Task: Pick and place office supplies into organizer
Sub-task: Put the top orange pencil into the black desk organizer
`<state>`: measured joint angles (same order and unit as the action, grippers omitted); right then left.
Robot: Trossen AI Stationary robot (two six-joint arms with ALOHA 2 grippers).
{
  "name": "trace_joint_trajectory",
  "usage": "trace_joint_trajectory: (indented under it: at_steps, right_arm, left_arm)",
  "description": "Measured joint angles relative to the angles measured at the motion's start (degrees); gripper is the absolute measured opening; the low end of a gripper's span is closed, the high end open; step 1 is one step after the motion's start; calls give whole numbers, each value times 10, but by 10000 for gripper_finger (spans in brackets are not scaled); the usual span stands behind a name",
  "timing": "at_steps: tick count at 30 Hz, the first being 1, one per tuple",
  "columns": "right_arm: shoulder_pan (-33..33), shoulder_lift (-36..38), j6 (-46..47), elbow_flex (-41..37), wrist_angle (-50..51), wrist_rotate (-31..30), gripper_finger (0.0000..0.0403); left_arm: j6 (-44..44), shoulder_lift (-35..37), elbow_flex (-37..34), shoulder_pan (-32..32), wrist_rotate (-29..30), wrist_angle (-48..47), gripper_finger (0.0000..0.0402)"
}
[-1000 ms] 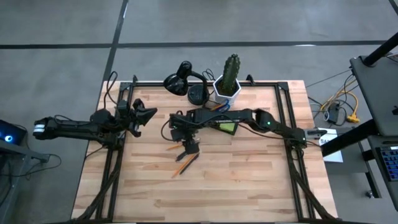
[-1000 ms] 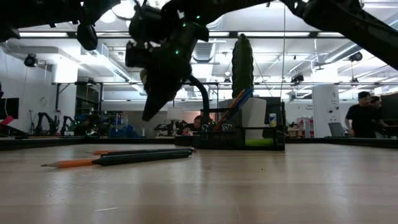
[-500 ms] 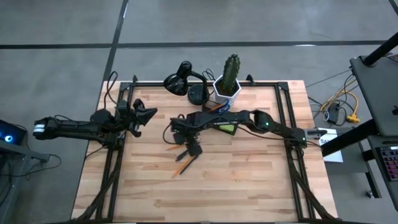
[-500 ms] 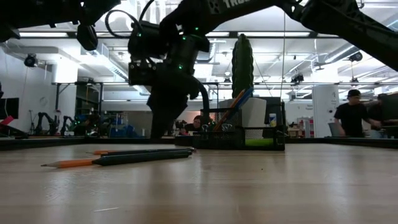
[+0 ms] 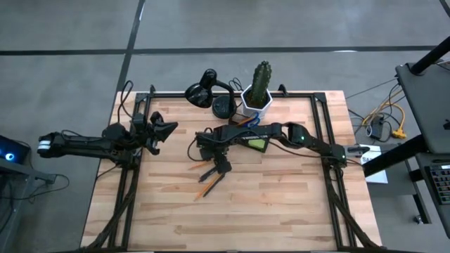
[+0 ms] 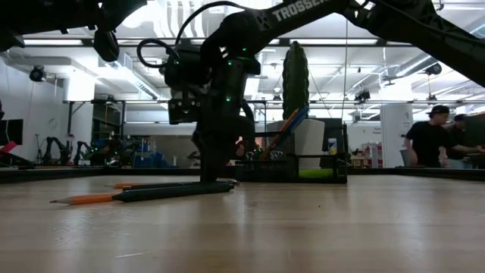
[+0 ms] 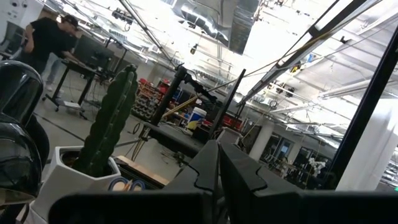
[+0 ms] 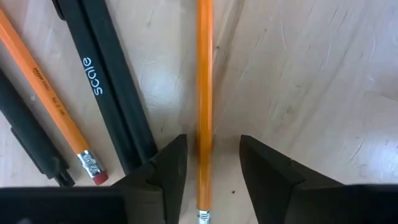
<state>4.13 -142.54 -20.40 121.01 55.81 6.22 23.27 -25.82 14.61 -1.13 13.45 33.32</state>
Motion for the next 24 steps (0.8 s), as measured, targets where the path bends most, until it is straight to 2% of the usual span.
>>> trace_joint_trajectory:
  at_steps: [15,24]
  right_arm:
    - [-1,0,-8,4,7,-3,99]
    - [-4,-1,13,3,8,-4,49]
  left_arm:
    - [0,0,0,0,0,0,0]
    - [0,0,0,0,0,0,0]
